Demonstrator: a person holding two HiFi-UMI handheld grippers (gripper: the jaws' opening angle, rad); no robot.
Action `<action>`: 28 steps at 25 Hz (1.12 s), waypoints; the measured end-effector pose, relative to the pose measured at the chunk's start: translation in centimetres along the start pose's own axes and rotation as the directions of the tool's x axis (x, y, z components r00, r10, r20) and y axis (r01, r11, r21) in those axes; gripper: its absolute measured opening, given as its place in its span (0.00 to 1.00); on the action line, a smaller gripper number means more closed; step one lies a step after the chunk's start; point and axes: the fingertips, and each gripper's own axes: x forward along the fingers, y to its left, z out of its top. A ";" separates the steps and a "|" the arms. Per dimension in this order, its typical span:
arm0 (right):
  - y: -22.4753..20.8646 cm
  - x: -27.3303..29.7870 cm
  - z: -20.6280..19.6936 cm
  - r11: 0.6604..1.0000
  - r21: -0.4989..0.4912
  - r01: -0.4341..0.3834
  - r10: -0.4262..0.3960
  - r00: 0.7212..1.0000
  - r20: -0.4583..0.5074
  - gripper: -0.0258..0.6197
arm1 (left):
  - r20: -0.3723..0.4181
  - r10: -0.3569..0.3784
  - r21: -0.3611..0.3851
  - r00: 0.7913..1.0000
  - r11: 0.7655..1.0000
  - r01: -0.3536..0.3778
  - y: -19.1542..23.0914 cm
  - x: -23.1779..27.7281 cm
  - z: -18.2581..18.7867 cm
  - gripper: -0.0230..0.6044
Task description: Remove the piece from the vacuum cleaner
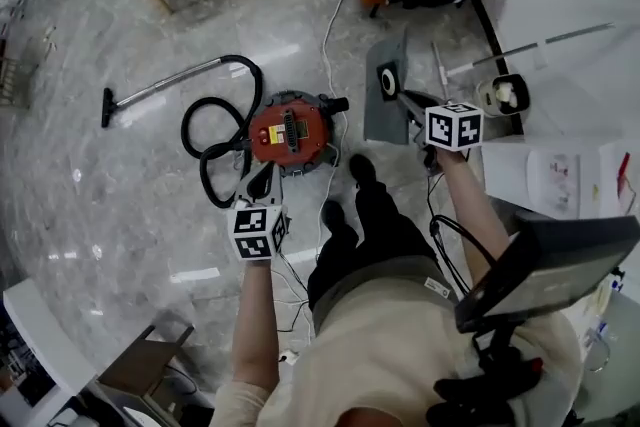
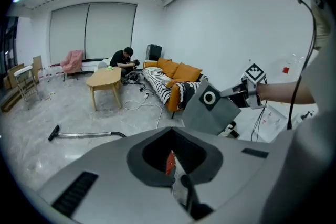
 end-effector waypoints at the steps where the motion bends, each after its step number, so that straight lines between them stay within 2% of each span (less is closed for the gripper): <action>1: 0.7 -0.6 0.4 1.000 -0.001 -0.009 0.009 1.000 0.009 0.08 | 0.000 -0.012 0.012 1.000 1.000 0.012 -0.5 -0.6 0.4 0.04; 4: 2.1 -2.6 1.2 1.000 -0.003 -0.023 0.023 0.999 0.030 0.08 | 0.017 -0.044 0.026 0.999 0.999 0.044 -1.9 -2.9 1.6 0.04; 12: 6.9 -7.8 2.1 0.997 -0.045 -0.064 0.067 0.993 0.092 0.08 | 0.101 -0.064 0.032 0.993 0.998 0.061 -4.9 -9.9 3.3 0.04; 18: 10.1 -12.4 0.7 0.988 -0.148 -0.041 0.060 0.990 0.126 0.08 | 0.164 -0.141 0.114 0.976 0.986 0.123 -8.9 -13.1 4.4 0.04; 22: 11.0 -16.0 -0.8 0.987 -0.152 -0.041 0.064 0.986 0.151 0.08 | 0.162 -0.190 0.159 0.968 0.973 0.165 -11.5 -14.2 4.5 0.04; 28: 10.8 -20.5 -2.5 0.985 -0.155 -0.072 0.098 0.981 0.166 0.08 | 0.148 -0.206 0.183 0.967 0.967 0.178 -15.0 -14.7 4.9 0.04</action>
